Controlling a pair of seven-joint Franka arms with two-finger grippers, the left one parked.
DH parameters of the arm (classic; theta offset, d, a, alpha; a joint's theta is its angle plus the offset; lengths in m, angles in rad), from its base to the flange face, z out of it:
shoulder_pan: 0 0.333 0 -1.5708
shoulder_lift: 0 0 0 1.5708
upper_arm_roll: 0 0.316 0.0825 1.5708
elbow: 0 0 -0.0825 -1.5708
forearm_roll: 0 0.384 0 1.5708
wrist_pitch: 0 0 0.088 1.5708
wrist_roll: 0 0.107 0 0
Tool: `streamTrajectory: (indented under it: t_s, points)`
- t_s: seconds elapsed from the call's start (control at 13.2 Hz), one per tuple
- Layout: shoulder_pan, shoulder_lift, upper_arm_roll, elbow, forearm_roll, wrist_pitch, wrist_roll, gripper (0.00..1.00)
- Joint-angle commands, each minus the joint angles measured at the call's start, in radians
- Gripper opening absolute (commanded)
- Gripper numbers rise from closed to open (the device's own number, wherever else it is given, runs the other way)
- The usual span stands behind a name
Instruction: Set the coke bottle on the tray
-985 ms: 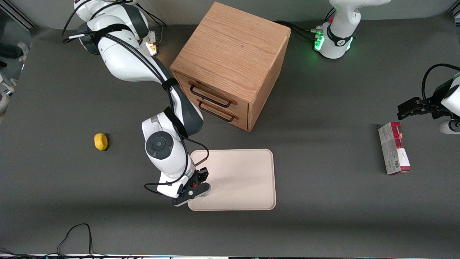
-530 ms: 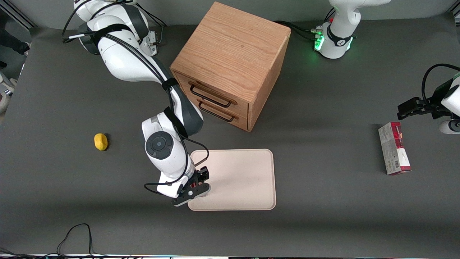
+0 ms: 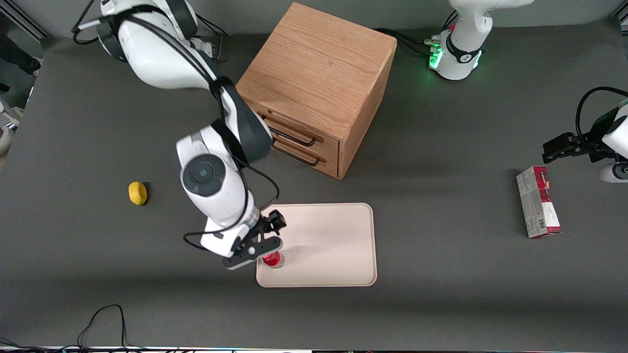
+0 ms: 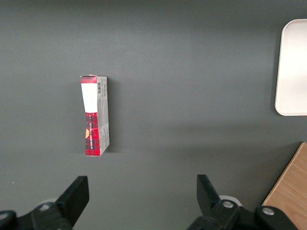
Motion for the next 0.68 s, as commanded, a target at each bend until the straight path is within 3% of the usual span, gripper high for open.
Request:
streamTrajectory:
  t_s: [0.0, 0.38, 0.61]
  points:
    - [0.006, -0.135, -0.003, -0.029, -0.018, -0.164, 0.036, 1.00]
    - [-0.023, -0.312, -0.013, -0.053, -0.015, -0.360, 0.095, 1.00]
    - [-0.095, -0.502, -0.016, -0.258, -0.014, -0.349, 0.100, 1.00]
